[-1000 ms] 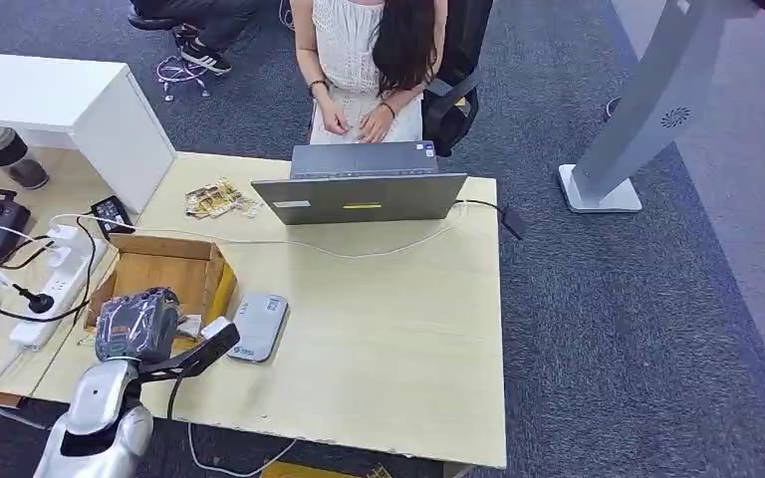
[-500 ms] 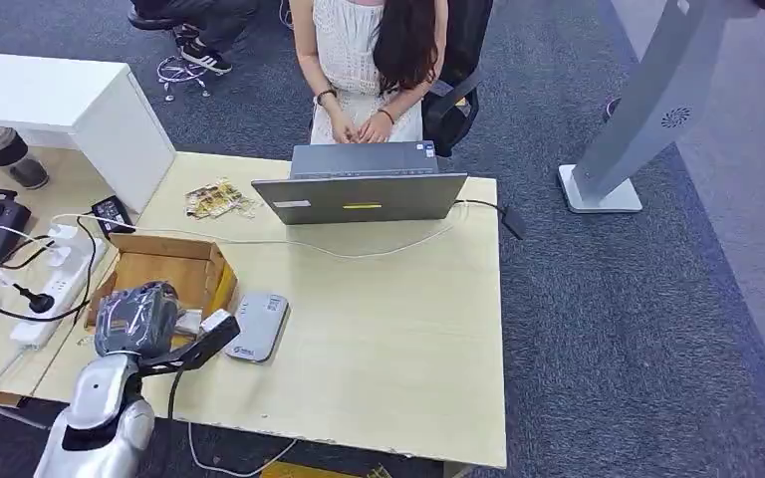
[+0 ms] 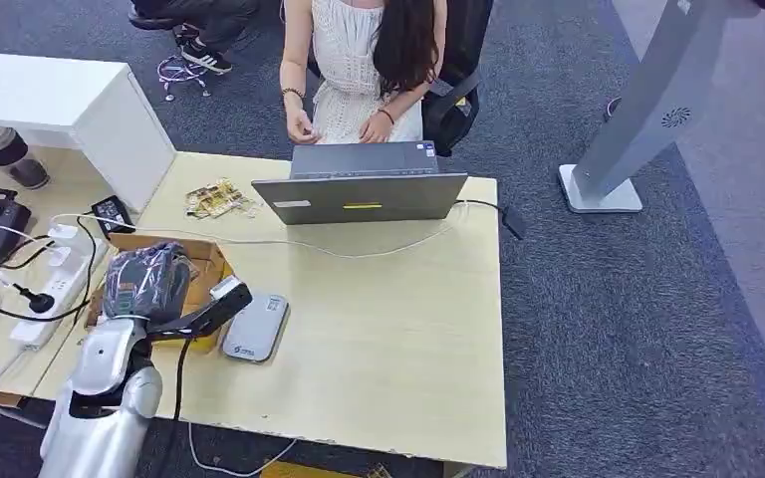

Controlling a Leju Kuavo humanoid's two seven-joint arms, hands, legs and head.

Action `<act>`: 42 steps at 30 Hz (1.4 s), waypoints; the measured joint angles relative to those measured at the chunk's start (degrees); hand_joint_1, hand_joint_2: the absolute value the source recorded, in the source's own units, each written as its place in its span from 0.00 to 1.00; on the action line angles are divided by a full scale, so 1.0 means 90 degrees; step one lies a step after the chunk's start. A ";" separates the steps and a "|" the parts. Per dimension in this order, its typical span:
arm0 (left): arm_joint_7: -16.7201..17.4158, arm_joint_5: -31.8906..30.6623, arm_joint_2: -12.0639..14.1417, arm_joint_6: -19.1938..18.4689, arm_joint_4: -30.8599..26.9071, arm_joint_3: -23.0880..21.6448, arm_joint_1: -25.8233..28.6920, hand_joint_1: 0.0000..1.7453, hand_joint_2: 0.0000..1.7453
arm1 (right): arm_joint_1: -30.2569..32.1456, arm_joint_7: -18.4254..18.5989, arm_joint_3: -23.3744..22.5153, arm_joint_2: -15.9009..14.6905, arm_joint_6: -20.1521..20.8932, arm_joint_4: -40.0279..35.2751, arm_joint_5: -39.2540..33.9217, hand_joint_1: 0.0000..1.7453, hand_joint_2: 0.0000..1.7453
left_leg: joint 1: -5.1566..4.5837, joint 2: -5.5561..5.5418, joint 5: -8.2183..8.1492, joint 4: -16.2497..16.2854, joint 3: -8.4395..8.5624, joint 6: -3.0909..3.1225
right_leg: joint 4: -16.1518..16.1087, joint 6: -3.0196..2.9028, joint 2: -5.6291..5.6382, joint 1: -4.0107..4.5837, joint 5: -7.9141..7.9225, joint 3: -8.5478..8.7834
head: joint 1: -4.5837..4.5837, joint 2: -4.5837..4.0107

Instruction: Pass the card to the sensor for recognition and then transmit it.

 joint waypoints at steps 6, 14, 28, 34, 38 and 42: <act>0.0000 0.0042 0.0000 -0.0085 -0.0180 -0.0214 -0.0165 1.00 1.00 | 0.0003 -0.0002 -0.0029 -0.0005 -0.0002 0.0000 0.0000 0.00 1.00 | 0.0000 0.0003 0.0000 0.0001 0.0001 0.0000 | 0.0000 0.0000 0.0003 0.0000 0.0000 -0.0001 | 0.0000 0.0000; 0.0063 0.0105 0.0012 -0.0275 -0.0199 -0.0452 -0.0793 1.00 1.00 | 0.0001 -0.0005 -0.0032 -0.0005 -0.0012 0.0000 0.0034 0.00 1.00 | 0.0000 -0.0004 0.0001 0.0002 0.0001 0.0001 | 0.0001 0.0000 0.0001 0.0000 0.0002 -0.0001 | 0.0000 0.0000; 0.0763 -0.0274 -0.0002 -0.0481 0.1220 -0.0683 -0.2656 1.00 1.00 | -0.0081 0.0228 0.0027 -0.0002 -0.0029 0.0000 0.0452 0.00 1.00 | 0.0001 -0.0003 0.0004 0.0005 -0.0004 0.0003 | 0.0001 0.0001 0.0002 0.0000 0.0008 -0.0005 | 0.0005 0.0000; 0.0889 -0.0427 -0.0027 -0.0401 0.1960 -0.0700 -0.3205 1.00 1.00 | -0.0119 0.0306 0.0087 -0.0002 -0.0027 0.0000 0.0483 0.00 1.00 | 0.0000 -0.0002 0.0004 0.0004 -0.0005 0.0003 | 0.0003 0.0001 0.0002 0.0000 0.0008 -0.0004 | 0.0002 0.0000; 0.0901 -0.0430 -0.0036 -0.0389 0.2168 -0.0700 -0.3336 1.00 1.00 | -0.0139 0.0335 0.0134 0.0002 -0.0029 0.0000 0.0551 0.00 1.00 | 0.0000 -0.0002 0.0004 0.0004 -0.0004 0.0003 | 0.0003 0.0001 0.0002 0.0000 0.0008 -0.0004 | 0.0002 0.0000; 0.0906 -0.0430 -0.0044 -0.0386 0.2270 -0.0700 -0.3376 1.00 1.00 | -0.0143 0.0338 0.0146 0.0002 -0.0029 0.0002 0.0556 0.00 1.00 | 0.0000 -0.0002 0.0004 0.0004 -0.0005 0.0003 | 0.0002 0.0001 0.0002 0.0000 0.0008 -0.0004 | 0.0002 0.0000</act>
